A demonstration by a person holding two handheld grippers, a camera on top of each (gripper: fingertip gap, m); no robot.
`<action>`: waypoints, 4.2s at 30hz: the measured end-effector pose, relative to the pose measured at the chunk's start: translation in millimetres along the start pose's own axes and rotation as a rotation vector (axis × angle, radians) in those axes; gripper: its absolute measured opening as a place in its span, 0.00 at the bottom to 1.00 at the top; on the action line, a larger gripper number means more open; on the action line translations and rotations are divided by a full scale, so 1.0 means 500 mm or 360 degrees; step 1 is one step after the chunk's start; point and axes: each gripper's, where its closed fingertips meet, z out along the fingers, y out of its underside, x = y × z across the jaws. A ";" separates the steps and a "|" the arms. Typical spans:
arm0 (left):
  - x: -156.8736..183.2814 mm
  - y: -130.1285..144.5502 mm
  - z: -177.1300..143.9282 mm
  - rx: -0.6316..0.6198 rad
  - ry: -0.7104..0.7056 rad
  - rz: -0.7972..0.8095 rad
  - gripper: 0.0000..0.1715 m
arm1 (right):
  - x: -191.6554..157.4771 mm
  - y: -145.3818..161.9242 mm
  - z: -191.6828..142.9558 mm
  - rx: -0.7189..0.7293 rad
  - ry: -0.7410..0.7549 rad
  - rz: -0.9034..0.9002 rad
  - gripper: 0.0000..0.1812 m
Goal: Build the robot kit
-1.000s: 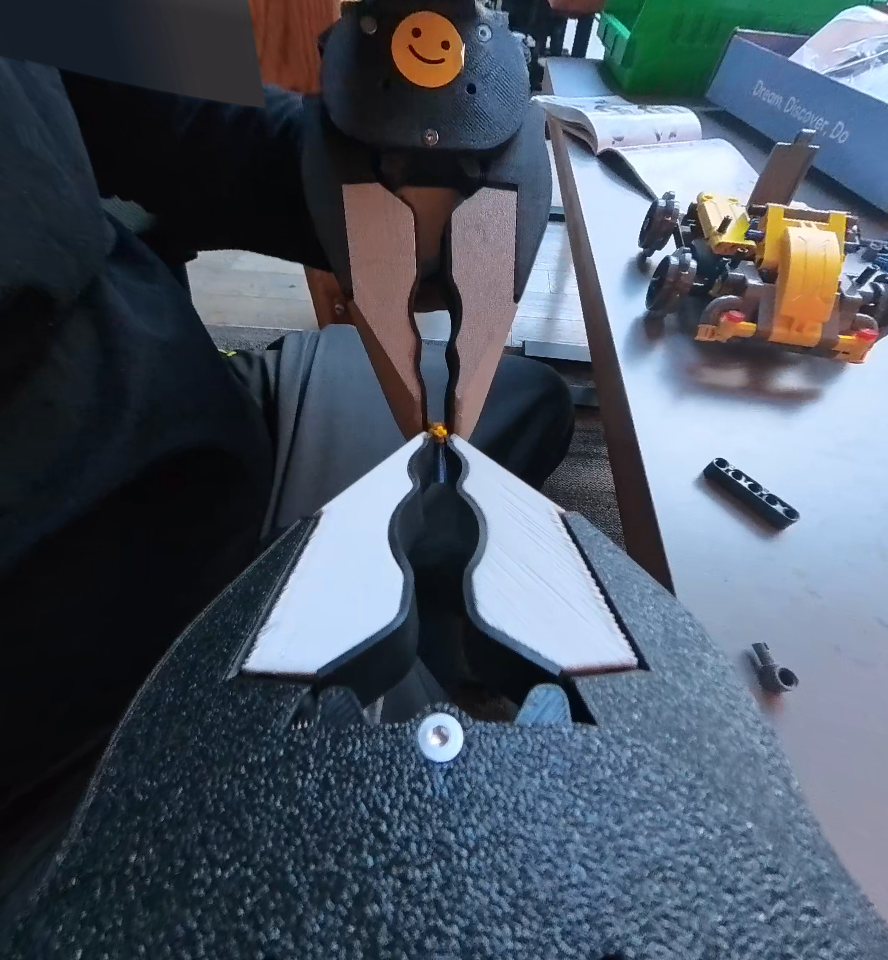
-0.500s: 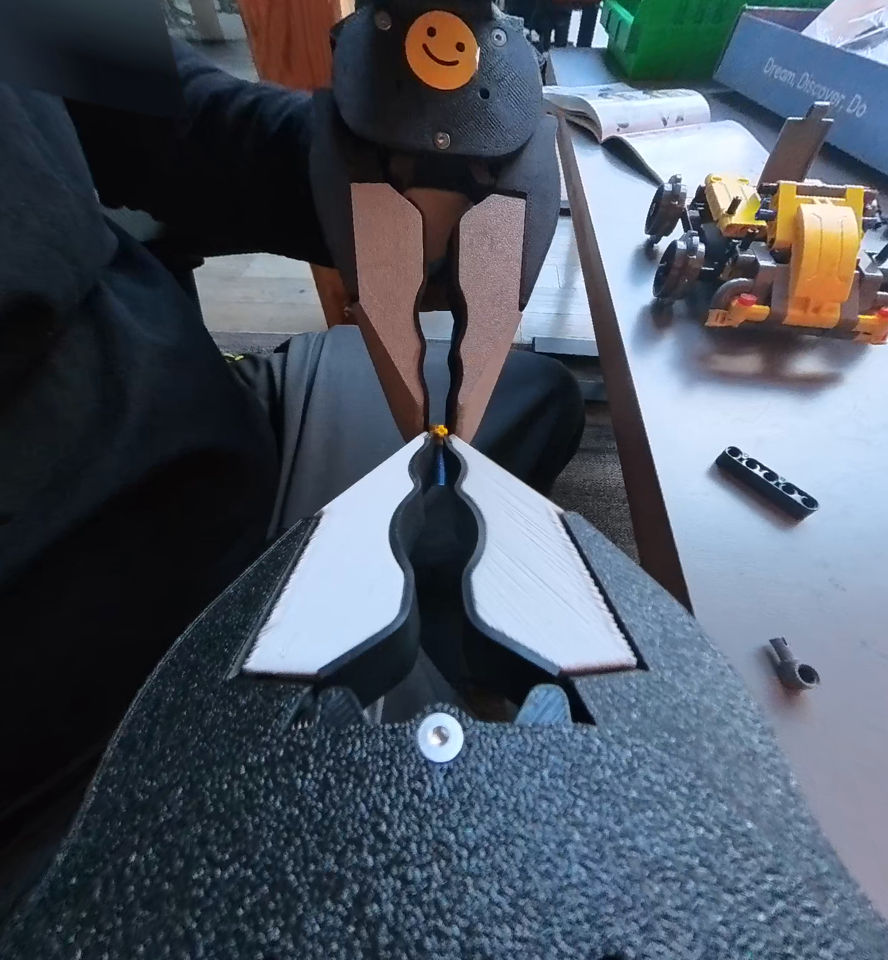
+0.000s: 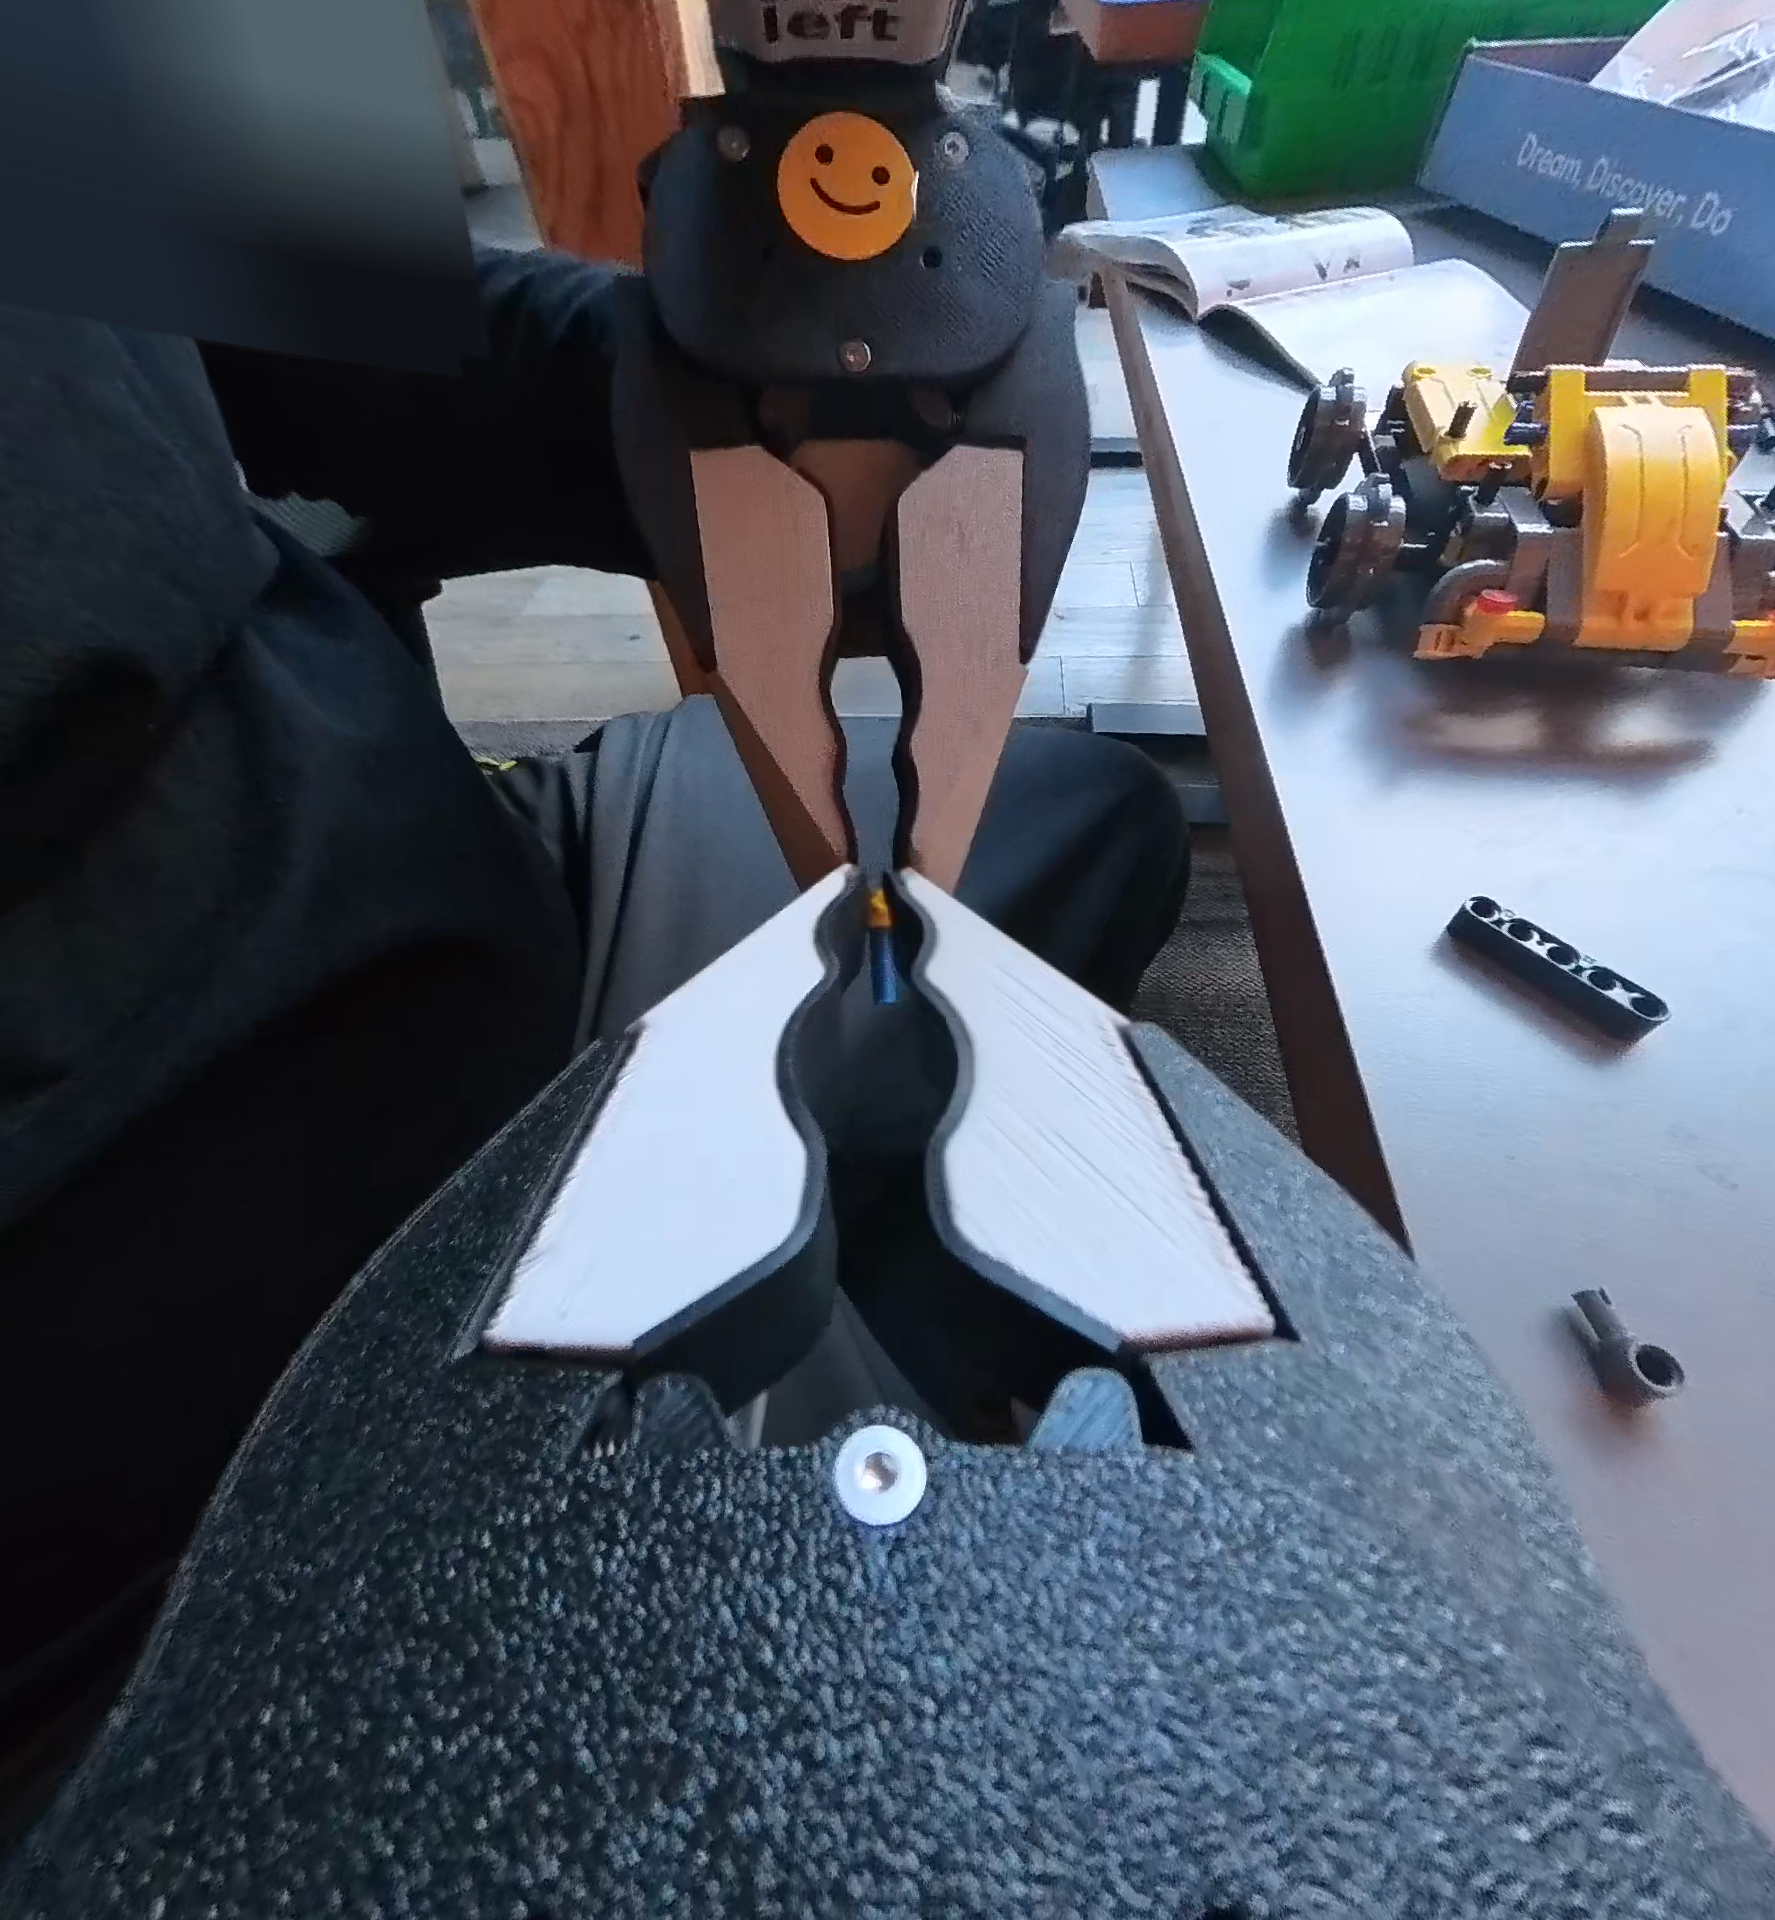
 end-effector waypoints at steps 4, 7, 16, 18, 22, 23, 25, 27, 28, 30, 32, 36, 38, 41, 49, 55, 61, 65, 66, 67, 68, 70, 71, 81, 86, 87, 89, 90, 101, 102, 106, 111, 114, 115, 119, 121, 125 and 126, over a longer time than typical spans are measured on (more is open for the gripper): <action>0.005 -0.004 0.002 0.0017 0.0014 0.0009 0.03 | -0.001 0.001 0.001 -0.0001 0.0017 -0.0037 0.03; 0.007 -0.010 -0.001 0.0054 0.0048 -0.0031 0.03 | -0.005 -0.003 0.001 0.0018 -0.0002 -0.0042 0.06; 0.025 -0.019 -0.010 0.0123 0.0179 -0.0070 0.03 | -0.021 -0.007 -0.002 0.0062 -0.0050 -0.0134 0.05; 0.051 -0.026 -0.019 0.0178 0.0364 -0.0122 0.03 | -0.044 -0.016 -0.004 0.0099 -0.0109 -0.0221 0.05; 0.096 -0.039 -0.049 0.0284 0.0853 -0.0425 0.03 | -0.075 -0.033 -0.007 0.0127 -0.0125 -0.0421 0.05; 0.099 -0.037 -0.050 0.0289 0.0919 -0.0482 0.03 | -0.078 -0.036 -0.007 0.0127 -0.0122 -0.0435 0.05; 0.101 -0.032 -0.047 0.0284 0.0978 -0.0555 0.03 | -0.082 -0.038 -0.006 0.0118 -0.0121 -0.0448 0.06; 0.108 -0.030 -0.047 0.0270 0.1039 -0.0602 0.03 | -0.087 -0.034 -0.003 0.0094 -0.0133 -0.0469 0.07; 0.111 -0.029 -0.047 0.0259 0.1061 -0.0619 0.03 | -0.089 -0.032 -0.001 0.0081 -0.0133 -0.0482 0.07; 0.120 -0.024 -0.046 0.0220 0.1089 -0.0615 0.02 | -0.096 -0.024 0.004 0.0053 -0.0166 -0.0491 0.07; 0.130 -0.018 -0.043 0.0180 0.1114 -0.0599 0.02 | -0.106 -0.018 0.007 0.0042 -0.0216 -0.0483 0.07; 0.150 -0.005 -0.038 0.0114 0.1187 -0.0595 0.02 | -0.128 -0.006 0.014 0.0014 -0.0314 -0.0491 0.05; 0.161 0.004 -0.034 0.0064 0.1223 -0.0596 0.02 | -0.138 0.002 0.018 -0.0009 -0.0349 -0.0508 0.03; 0.171 0.012 -0.030 0.0024 0.1246 -0.0582 0.02 | -0.147 0.011 0.021 -0.0044 -0.0384 -0.0534 0.02; 0.149 0.007 -0.034 0.0078 0.1182 -0.0597 0.03 | -0.126 0.005 0.016 -0.0037 -0.0290 -0.0550 0.02; 0.114 0.002 -0.043 0.0146 0.1088 -0.0647 0.01 | -0.090 -0.009 0.005 0.0010 -0.0137 -0.0561 0.02; 0.086 -0.010 -0.040 0.0223 0.0982 -0.0693 0.01 | -0.064 -0.013 0.001 0.0009 -0.0010 -0.0600 0.02; 0.070 -0.019 -0.041 0.0285 0.0933 -0.0720 0.02 | -0.054 -0.013 -0.004 -0.0001 0.0034 -0.0622 0.02; 0.066 -0.023 -0.042 0.0305 0.0923 -0.0728 0.02 | -0.052 -0.014 -0.005 0.0002 0.0045 -0.0624 0.02; 0.062 -0.026 -0.043 0.0321 0.0912 -0.0734 0.02 | -0.049 -0.016 -0.007 0.0005 0.0059 -0.0625 0.02; 0.059 -0.027 -0.043 0.0333 0.0895 -0.0736 0.02 | -0.046 -0.016 -0.008 0.0004 0.0074 -0.0629 0.02; 0.051 -0.030 -0.040 0.0352 0.0847 -0.0728 0.02 | -0.038 -0.015 -0.010 -0.0007 0.0109 -0.0639 0.01; 0.046 -0.032 -0.039 0.0365 0.0820 -0.0721 0.02 | -0.032 -0.015 -0.012 -0.0008 0.0132 -0.0638 0.01; -0.010 -0.087 -0.025 0.0150 0.0232 -0.0081 0.02 | 0.032 -0.010 -0.059 -0.0012 0.0225 -0.0331 0.07; -0.056 -0.151 0.004 -0.0026 0.0095 0.0277 0.02 | 0.075 -0.030 -0.118 -0.0006 0.0342 -0.0256 0.07; -0.069 -0.163 0.011 -0.0040 0.0083 0.0307 0.02 | 0.088 -0.029 -0.132 -0.0022 0.0388 -0.0247 0.07; -0.096 -0.173 0.028 -0.0104 0.0056 0.0343 0.02 | 0.105 -0.024 -0.154 -0.0062 0.0435 -0.0227 0.08; -0.108 -0.176 0.035 -0.0130 0.0046 0.0354 0.02 | 0.115 -0.022 -0.163 -0.0078 0.0460 -0.0221 0.08; -0.208 -0.159 0.099 -0.0300 0.0057 0.0219 0.02 | 0.216 0.010 -0.170 -0.0309 0.0408 -0.0014 0.00; -0.209 -0.160 0.101 -0.0281 0.0080 0.0186 0.02 | 0.225 0.022 -0.169 -0.0363 0.0416 0.0002 0.00; -0.219 -0.154 0.107 -0.0256 0.0120 0.0085 0.02 | 0.235 0.037 -0.173 -0.0428 0.0422 0.0002 0.05; -0.217 -0.151 0.102 -0.0244 0.0118 0.0070 0.02 | 0.243 0.060 -0.173 -0.0487 0.0427 0.0023 0.07; -0.212 -0.152 0.103 -0.0242 0.0119 0.0071 0.02 | 0.240 0.061 -0.164 -0.0496 0.0392 0.0011 0.06; -0.213 -0.151 0.103 -0.0248 0.0104 0.0073 0.02 | 0.240 0.061 -0.163 -0.0505 0.0383 0.0002 0.05; -0.214 -0.156 0.099 -0.0228 0.0071 0.0035 0.02 | 0.235 0.056 -0.163 -0.0519 0.0340 -0.0029 0.02; -0.212 -0.159 0.097 -0.0210 0.0061 0.0018 0.02 | 0.233 0.053 -0.164 -0.0533 0.0319 -0.0046 0.02; -0.212 -0.154 0.102 -0.0190 0.0048 -0.0037 0.02 | 0.233 0.060 -0.162 -0.0626 0.0295 -0.0084 0.02; -0.212 -0.152 0.103 -0.0186 0.0046 -0.0053 0.02 | 0.234 0.063 -0.161 -0.0648 0.0292 -0.0091 0.02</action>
